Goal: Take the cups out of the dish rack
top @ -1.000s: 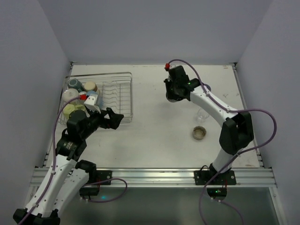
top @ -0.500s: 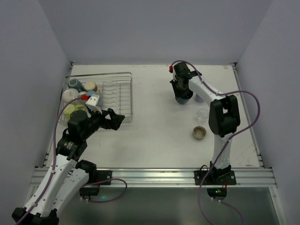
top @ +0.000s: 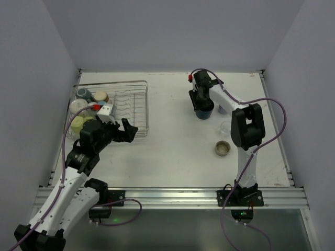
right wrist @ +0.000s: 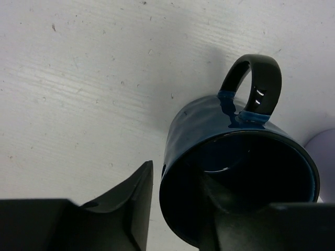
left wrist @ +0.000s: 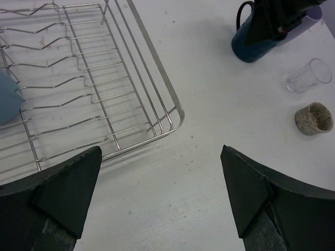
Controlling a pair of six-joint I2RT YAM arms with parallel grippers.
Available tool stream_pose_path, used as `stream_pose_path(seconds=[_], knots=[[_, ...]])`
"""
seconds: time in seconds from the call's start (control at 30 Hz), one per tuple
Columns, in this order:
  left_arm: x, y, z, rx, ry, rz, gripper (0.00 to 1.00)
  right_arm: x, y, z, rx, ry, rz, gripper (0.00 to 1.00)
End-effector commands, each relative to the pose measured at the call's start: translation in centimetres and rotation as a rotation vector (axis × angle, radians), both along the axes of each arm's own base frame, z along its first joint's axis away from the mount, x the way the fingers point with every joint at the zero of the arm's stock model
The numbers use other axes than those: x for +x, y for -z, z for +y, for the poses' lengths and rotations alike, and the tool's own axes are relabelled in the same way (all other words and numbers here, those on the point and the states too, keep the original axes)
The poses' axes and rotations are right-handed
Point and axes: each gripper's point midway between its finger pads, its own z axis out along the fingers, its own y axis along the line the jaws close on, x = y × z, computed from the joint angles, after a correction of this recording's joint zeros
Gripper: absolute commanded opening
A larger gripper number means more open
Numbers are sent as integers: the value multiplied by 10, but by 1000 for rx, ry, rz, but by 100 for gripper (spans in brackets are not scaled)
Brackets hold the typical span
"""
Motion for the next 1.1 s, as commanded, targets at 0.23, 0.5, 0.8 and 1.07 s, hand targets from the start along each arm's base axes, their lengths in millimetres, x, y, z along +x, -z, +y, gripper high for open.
stream_pose_path(seconds=[0.23,0.5,0.8,1.07], knots=[[29,-23,37,23,-282,5,100,-4,-110,20,227,16,-254,71],[74,-41,86,49,-594,-9,100,-68,-154,51,470,-42,-383,82],[131,-20,138,78,-726,90,100,-108,-156,59,568,-106,-422,84],[155,14,155,139,-767,180,98,-115,-166,62,586,-131,-451,84]])
